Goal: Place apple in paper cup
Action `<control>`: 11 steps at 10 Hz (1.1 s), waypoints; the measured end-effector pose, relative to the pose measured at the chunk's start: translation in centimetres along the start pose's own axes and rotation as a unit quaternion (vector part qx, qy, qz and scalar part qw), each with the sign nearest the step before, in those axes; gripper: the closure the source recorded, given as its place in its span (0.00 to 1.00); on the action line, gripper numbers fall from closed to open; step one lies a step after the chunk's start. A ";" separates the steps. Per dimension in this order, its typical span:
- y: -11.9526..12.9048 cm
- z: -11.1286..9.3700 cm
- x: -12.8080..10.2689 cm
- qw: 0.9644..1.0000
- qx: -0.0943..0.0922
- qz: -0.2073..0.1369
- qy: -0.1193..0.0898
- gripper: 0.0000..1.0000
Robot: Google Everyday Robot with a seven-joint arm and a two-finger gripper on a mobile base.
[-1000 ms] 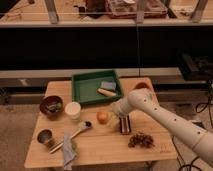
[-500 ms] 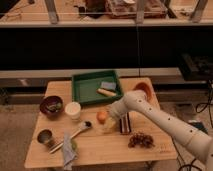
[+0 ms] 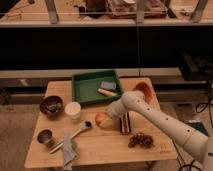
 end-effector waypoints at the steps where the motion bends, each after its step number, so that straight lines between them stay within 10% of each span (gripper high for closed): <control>1: -0.2 0.0 0.4 1.000 0.000 -0.005 0.004 0.81; 8: -4.0 -6.5 12.1 0.993 -0.017 -0.108 0.040 0.87; 11: -1.5 -6.5 16.5 0.991 0.008 -0.113 0.075 0.87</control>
